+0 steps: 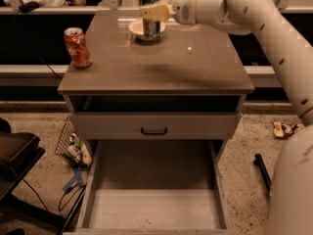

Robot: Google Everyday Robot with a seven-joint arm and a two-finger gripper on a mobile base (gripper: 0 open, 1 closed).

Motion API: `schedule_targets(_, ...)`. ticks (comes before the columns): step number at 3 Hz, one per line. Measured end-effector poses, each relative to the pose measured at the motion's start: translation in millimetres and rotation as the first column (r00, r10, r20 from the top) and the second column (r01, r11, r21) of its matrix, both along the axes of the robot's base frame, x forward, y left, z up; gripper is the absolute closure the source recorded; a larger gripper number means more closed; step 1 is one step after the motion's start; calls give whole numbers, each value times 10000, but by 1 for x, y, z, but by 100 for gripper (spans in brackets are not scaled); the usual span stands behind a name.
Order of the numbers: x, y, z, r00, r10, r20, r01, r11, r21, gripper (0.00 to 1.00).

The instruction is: Pick redbull can from paper bowl and place on counter

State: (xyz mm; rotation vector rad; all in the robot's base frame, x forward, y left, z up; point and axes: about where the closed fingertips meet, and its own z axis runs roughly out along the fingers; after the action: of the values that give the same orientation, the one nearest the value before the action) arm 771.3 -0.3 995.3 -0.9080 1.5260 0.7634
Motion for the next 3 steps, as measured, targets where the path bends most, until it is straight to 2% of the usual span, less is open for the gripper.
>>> schedule_targets(1, -27, 29, -46, 9989, 453, 111, -449, 9983, -359, 100)
schedule_targets(2, -40, 52, -85, 9974, 722, 54, -717, 9951, -680, 100)
schedule_targets(3, -43, 58, -88, 9967, 814, 0, -813, 9943, -694, 74)
